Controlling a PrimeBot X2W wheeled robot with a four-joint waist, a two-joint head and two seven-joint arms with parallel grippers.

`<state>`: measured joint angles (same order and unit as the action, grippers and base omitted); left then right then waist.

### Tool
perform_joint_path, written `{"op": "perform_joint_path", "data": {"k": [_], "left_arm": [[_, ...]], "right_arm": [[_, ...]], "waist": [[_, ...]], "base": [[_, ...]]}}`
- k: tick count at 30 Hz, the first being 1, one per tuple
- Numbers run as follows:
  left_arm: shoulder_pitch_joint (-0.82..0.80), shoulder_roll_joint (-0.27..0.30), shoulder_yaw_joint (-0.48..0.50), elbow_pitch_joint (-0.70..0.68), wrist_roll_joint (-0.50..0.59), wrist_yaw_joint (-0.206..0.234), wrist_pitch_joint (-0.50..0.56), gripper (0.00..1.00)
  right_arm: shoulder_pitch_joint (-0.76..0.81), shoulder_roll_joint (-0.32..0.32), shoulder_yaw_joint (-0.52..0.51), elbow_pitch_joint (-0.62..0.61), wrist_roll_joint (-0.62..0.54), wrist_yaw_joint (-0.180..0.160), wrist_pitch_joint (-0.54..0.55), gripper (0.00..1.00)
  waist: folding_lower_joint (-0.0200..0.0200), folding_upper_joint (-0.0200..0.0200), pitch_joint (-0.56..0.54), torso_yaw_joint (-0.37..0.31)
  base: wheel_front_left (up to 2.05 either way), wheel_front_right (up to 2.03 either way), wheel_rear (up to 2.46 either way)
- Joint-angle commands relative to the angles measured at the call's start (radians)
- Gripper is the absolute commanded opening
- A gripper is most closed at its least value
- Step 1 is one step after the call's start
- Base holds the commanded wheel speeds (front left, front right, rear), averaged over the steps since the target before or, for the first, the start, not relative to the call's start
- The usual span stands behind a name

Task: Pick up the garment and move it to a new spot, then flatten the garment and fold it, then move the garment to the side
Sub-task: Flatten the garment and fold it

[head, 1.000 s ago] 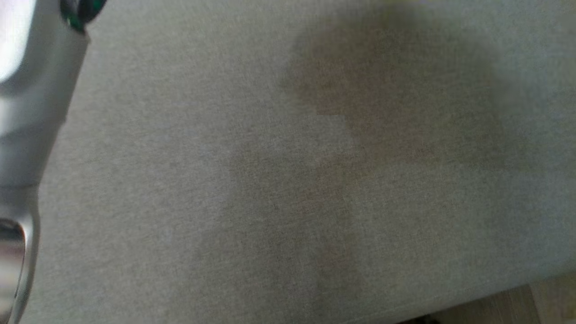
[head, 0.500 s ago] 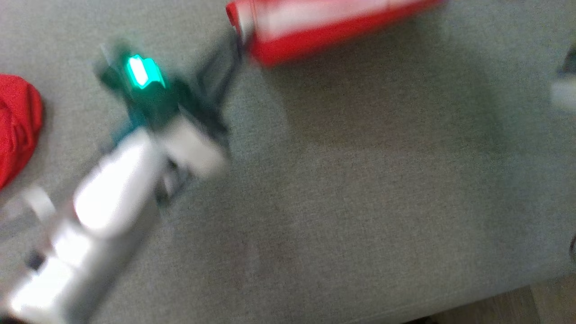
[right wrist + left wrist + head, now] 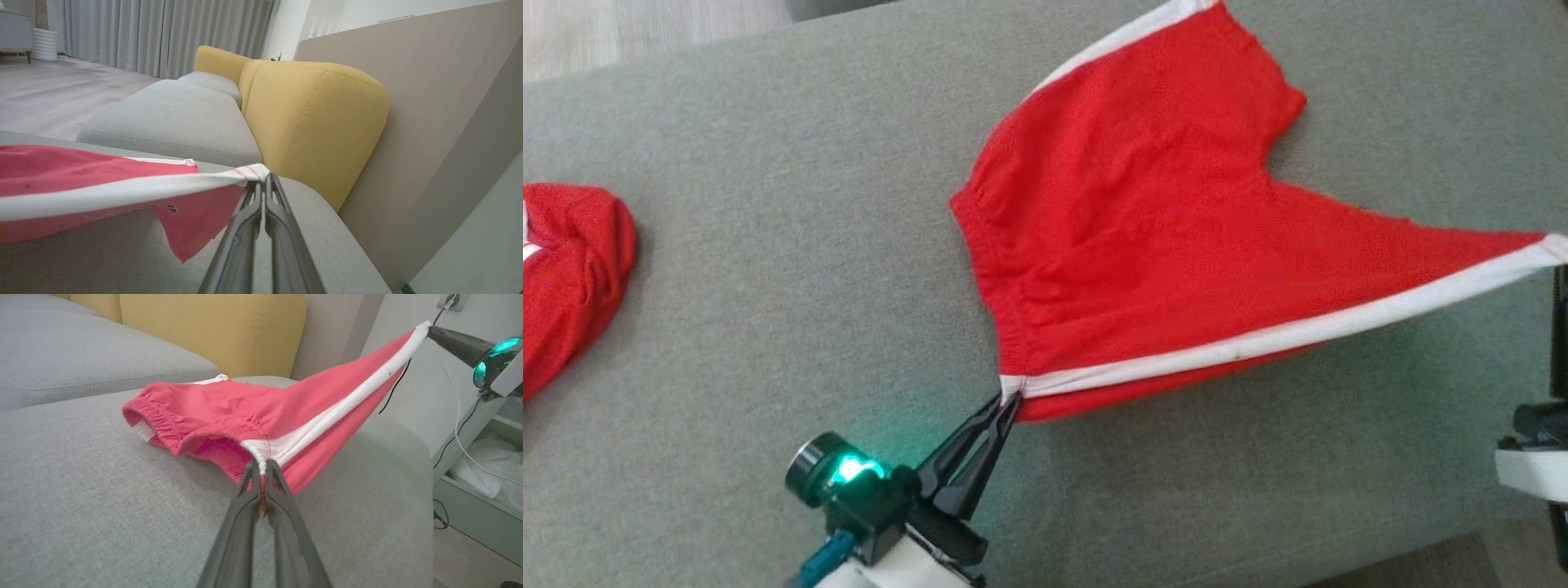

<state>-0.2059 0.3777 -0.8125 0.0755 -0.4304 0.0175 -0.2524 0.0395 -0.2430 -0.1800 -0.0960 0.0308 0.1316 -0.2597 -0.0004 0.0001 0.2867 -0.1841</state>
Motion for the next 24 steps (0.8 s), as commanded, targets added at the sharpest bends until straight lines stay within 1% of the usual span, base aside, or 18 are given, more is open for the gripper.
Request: {"op": "perform_joint_path", "data": {"k": [1,3,5,8,11,15,19,24], "left_arm": [[-0.022,0.028,0.040,-0.035,0.001,0.014,-0.009,0.00],[-0.023,0.028,0.056,-0.064,-0.001,0.033,-0.009,0.00],[-0.049,0.019,0.071,-0.084,-0.006,0.042,-0.001,0.00],[-0.109,-0.006,0.094,-0.085,-0.027,0.054,0.044,0.00],[-0.174,-0.045,0.123,-0.071,-0.053,0.080,0.096,0.00],[-0.275,-0.088,0.134,-0.029,-0.049,0.102,0.151,0.00],[-0.367,-0.120,0.140,0.033,-0.038,0.120,0.200,0.00],[-0.452,-0.150,0.142,0.091,-0.024,0.136,0.230,0.00]], "right_arm": [[-0.024,-0.025,-0.002,-0.042,-0.003,-0.001,0.003,0.00],[-0.024,-0.037,0.001,-0.042,-0.001,-0.001,0.029,0.00],[-0.058,-0.056,0.007,-0.027,0.002,-0.001,0.052,0.00],[-0.142,-0.111,0.050,0.039,-0.014,-0.001,0.088,0.00],[-0.253,-0.155,0.111,0.131,-0.006,-0.001,0.111,0.00],[-0.427,-0.221,0.201,0.286,0.045,-0.001,0.119,0.00],[-0.605,-0.284,0.313,0.431,0.086,-0.001,0.132,0.00],[-0.803,-0.334,0.454,0.585,0.106,-0.001,0.150,0.00]], "waist": [[0.0004,-0.0001,0.000,0.002],[0.0004,-0.0001,0.003,0.007],[0.0004,-0.0001,0.012,0.016],[0.0004,-0.0001,0.033,0.031],[0.0004,-0.0001,0.062,0.045],[0.0004,-0.0001,0.111,0.076],[0.0004,-0.0001,0.160,0.104],[0.0004,-0.0001,0.215,0.140]], "base": [[0.00,0.00,0.00],[0.00,0.00,0.00],[0.00,0.00,0.00],[0.00,0.00,0.00],[0.00,0.00,0.00],[0.00,0.00,0.00],[0.00,0.00,0.00],[0.00,0.00,0.00]]}}
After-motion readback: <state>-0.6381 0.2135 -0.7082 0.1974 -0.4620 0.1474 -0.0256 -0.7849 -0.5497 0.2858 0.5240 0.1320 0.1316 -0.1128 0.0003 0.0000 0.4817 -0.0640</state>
